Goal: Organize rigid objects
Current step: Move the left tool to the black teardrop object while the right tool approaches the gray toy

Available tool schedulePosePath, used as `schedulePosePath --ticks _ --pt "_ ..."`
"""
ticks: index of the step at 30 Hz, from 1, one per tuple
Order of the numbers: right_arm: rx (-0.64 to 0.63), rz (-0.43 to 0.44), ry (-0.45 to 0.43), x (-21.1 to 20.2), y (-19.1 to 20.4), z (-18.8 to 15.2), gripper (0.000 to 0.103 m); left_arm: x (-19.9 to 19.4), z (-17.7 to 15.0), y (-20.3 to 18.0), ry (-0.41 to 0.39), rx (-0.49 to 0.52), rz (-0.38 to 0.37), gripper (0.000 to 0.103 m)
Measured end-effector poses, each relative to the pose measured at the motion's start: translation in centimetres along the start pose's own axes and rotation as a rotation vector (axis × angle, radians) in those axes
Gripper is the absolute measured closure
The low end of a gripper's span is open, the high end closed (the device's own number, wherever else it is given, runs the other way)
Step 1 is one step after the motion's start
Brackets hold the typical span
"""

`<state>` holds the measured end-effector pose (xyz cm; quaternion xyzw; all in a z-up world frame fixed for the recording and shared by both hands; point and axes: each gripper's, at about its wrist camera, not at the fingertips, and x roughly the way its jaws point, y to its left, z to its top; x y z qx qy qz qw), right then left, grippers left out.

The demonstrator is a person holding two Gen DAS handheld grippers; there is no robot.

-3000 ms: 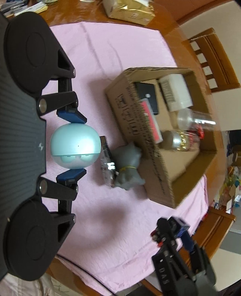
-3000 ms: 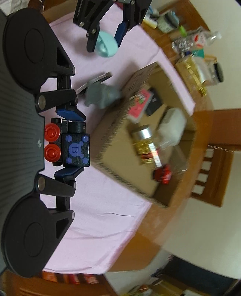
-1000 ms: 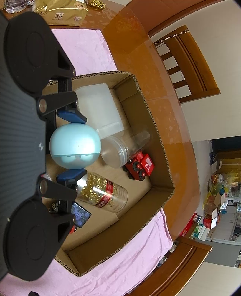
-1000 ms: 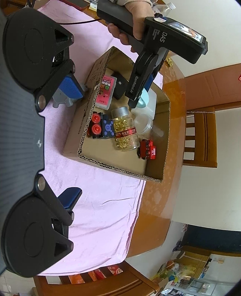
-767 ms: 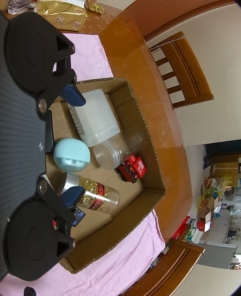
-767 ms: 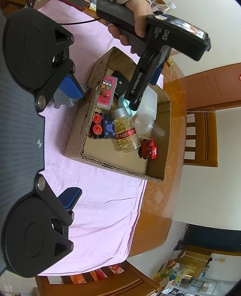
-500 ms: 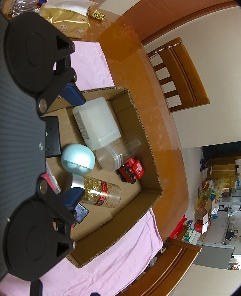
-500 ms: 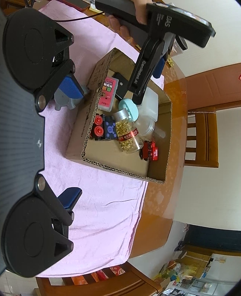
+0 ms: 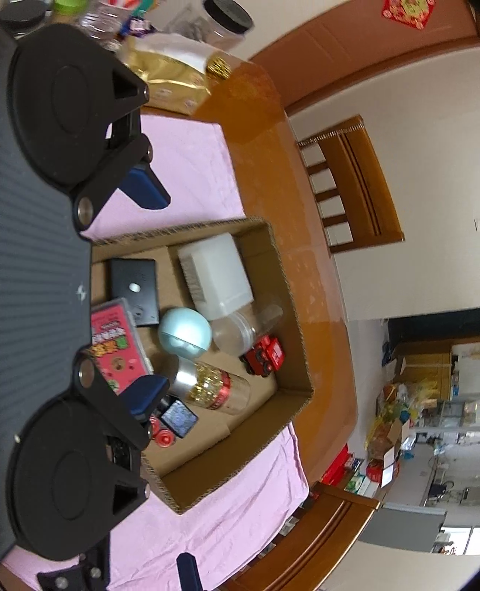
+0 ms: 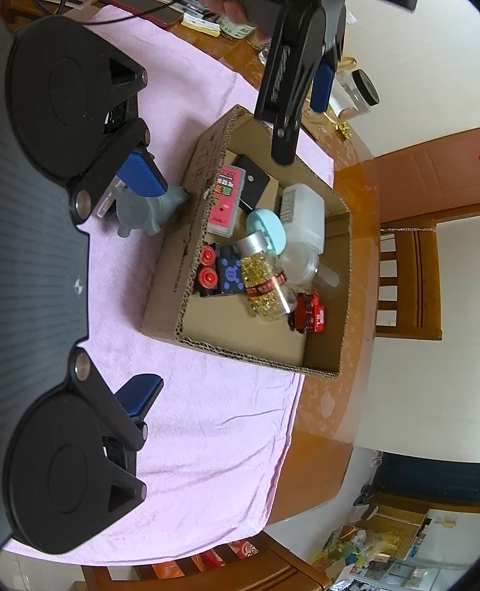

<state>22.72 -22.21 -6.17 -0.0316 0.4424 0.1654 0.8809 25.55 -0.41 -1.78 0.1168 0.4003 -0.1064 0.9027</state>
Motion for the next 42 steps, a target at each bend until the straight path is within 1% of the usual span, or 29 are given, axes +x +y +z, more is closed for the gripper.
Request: schedulePosePath --ticks 5,12,15,19,24,28,33,40,42 --pt "0.002 0.011 0.021 0.7 0.6 -0.6 0.000 -1.1 -2.5 0.4 0.015 -0.043 0.025 0.004" --pt "0.012 0.013 0.052 2.2 1.6 -1.5 0.000 -1.4 -6.1 0.4 0.039 -0.063 0.050 0.003" --pt "0.011 0.018 0.065 3.0 2.2 -1.8 0.000 -1.1 -7.3 0.9 0.060 -0.109 0.033 0.003" --pt "0.017 0.016 0.078 4.3 3.1 -1.7 0.000 -1.1 -8.5 1.5 0.071 -0.141 0.022 0.003" --pt "0.032 0.003 0.096 6.0 4.2 -1.4 0.000 -0.8 -9.5 2.3 0.084 -0.169 0.006 0.003" --pt "0.033 -0.022 0.097 6.8 4.6 -1.4 0.000 -0.4 -10.0 2.5 0.099 -0.170 -0.011 0.003" --pt "0.045 -0.054 0.098 6.8 4.0 -1.6 0.000 0.0 -10.2 2.2 0.109 -0.161 -0.037 0.003" --pt "0.090 -0.093 0.097 6.3 2.0 -2.1 0.000 0.5 -10.0 0.8 0.123 -0.138 -0.079 0.003" --pt "0.097 -0.083 0.103 6.4 1.6 -2.4 0.000 0.6 -10.0 0.4 0.129 -0.135 -0.089 0.003"
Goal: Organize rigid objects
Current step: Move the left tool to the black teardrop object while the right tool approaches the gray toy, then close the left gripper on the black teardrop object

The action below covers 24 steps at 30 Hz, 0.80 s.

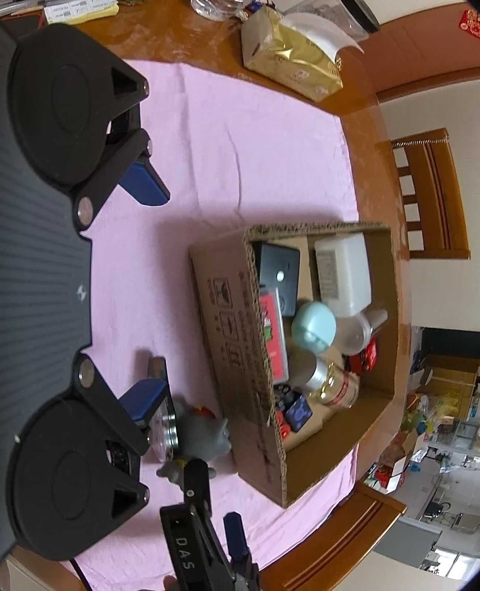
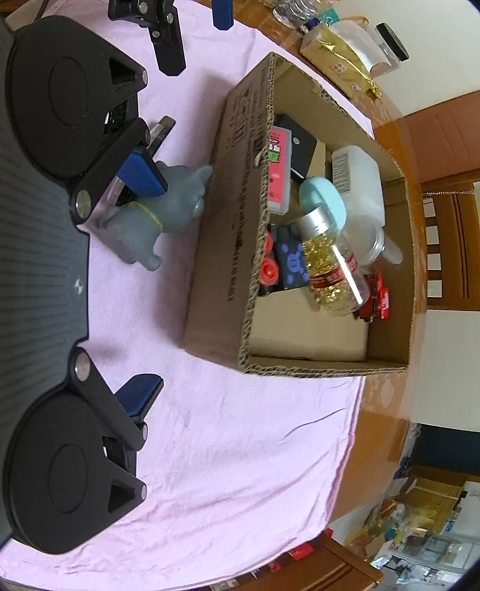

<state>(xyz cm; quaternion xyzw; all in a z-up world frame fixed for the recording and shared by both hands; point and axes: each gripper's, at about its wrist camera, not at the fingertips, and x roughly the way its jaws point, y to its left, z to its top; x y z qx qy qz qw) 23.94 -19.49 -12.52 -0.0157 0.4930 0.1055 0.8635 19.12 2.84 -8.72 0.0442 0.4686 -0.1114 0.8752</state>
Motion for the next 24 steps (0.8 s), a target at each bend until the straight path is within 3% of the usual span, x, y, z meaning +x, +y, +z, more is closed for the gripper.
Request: schedulePosePath --ticks 7,16,24 --pt "-0.008 0.022 0.002 0.0 0.3 -0.8 0.000 0.2 -0.1 -1.2 0.011 0.024 -0.007 0.003" --pt "-0.121 0.029 0.056 0.3 1.5 -2.7 0.000 0.7 -0.4 -2.2 0.028 0.066 -0.028 0.003" --pt "-0.198 0.007 0.093 0.3 0.1 -5.1 0.000 2.1 -1.6 -5.0 0.067 0.124 -0.102 0.003"
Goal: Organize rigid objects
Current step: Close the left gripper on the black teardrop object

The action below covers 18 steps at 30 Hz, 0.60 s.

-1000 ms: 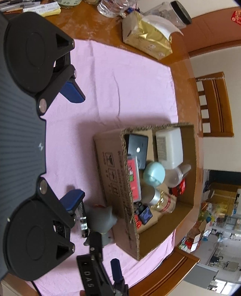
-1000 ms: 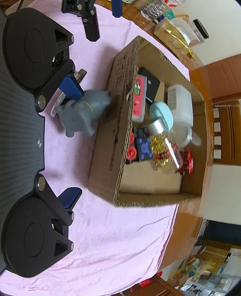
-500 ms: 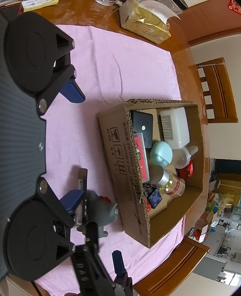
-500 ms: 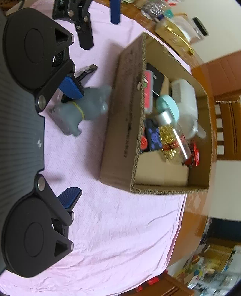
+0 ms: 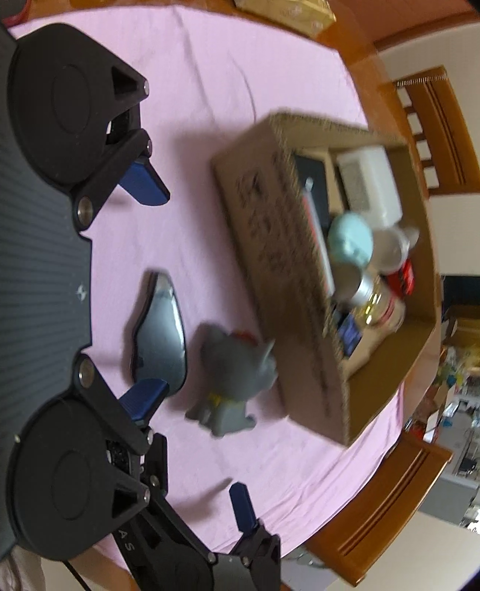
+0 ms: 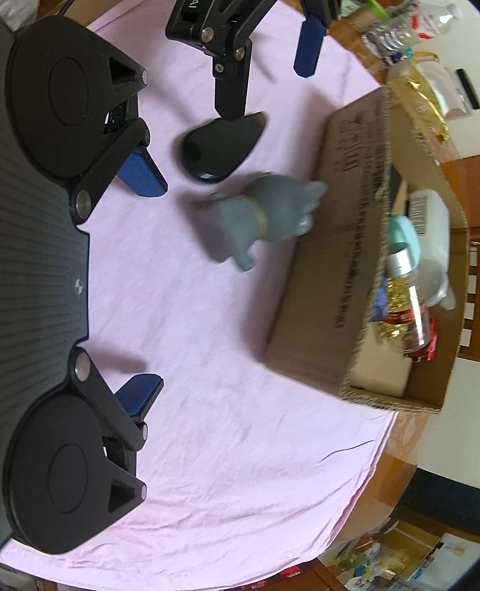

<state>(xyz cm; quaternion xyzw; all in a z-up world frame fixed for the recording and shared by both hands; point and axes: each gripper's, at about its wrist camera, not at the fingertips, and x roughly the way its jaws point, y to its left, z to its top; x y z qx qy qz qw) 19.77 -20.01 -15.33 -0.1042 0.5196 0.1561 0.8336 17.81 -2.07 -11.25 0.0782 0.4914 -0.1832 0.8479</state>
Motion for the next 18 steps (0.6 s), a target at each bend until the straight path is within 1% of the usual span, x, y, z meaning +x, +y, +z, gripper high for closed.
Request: schedulePosePath --ticks 3,11,14,15,18 --pt "-0.013 0.005 0.014 0.3 -0.2 -0.9 0.000 0.9 -0.4 -1.1 0.014 0.006 -0.008 0.003" --pt "-0.067 0.026 -0.009 0.0 -0.3 -1.8 0.000 2.3 -0.7 -2.4 0.019 -0.025 -0.009 0.003" --pt "-0.086 0.035 -0.019 -0.1 -0.5 -2.2 0.000 2.5 -0.9 -3.1 0.005 0.003 0.031 0.003" --pt "-0.092 0.039 -0.023 -0.2 -0.6 -2.5 0.000 2.7 -1.0 -3.3 0.001 0.016 0.051 0.000" --pt "-0.104 0.045 -0.032 -0.3 -0.7 -2.6 0.000 2.7 -1.0 -3.4 -0.012 0.000 0.061 0.000"
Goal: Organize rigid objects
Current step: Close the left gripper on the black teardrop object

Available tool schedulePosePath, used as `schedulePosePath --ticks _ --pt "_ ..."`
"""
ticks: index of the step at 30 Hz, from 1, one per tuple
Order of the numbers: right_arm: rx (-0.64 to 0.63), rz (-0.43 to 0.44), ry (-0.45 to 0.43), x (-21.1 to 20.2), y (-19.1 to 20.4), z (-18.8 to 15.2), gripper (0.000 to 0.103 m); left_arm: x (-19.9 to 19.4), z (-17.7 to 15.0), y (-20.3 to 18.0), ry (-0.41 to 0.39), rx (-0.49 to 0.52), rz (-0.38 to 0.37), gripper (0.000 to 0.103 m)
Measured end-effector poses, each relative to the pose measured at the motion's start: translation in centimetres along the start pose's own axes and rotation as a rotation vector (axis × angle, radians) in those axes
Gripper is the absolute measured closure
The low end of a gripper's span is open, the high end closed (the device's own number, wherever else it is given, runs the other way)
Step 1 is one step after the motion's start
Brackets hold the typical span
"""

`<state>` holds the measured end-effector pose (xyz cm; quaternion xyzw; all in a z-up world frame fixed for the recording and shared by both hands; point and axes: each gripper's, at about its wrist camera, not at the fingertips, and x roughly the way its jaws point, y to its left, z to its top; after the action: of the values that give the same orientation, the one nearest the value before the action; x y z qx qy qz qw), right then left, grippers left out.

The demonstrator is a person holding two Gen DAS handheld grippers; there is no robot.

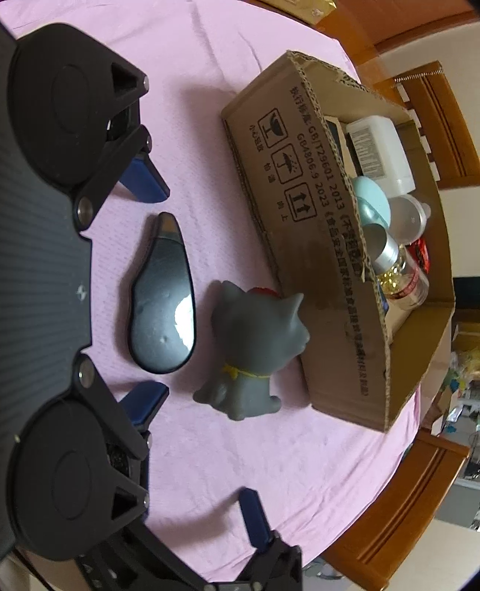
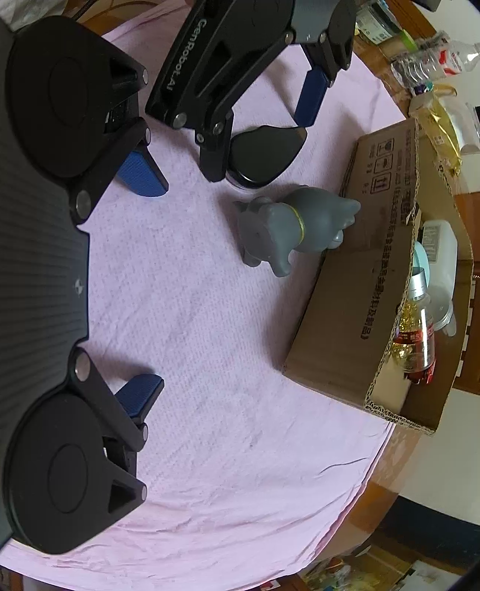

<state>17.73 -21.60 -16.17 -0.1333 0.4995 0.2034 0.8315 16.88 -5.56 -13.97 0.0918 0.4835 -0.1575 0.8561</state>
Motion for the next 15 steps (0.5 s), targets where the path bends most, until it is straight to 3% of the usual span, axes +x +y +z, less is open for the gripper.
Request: schedulePosePath --ticks 11,15 --pt "0.006 -0.003 -0.012 0.1 0.1 -0.2 0.000 0.1 0.1 1.7 -0.005 -0.023 0.015 0.001" --pt "0.016 -0.009 -0.011 0.1 0.2 -0.1 0.000 0.0 0.3 1.5 -0.013 -0.015 0.005 0.011"
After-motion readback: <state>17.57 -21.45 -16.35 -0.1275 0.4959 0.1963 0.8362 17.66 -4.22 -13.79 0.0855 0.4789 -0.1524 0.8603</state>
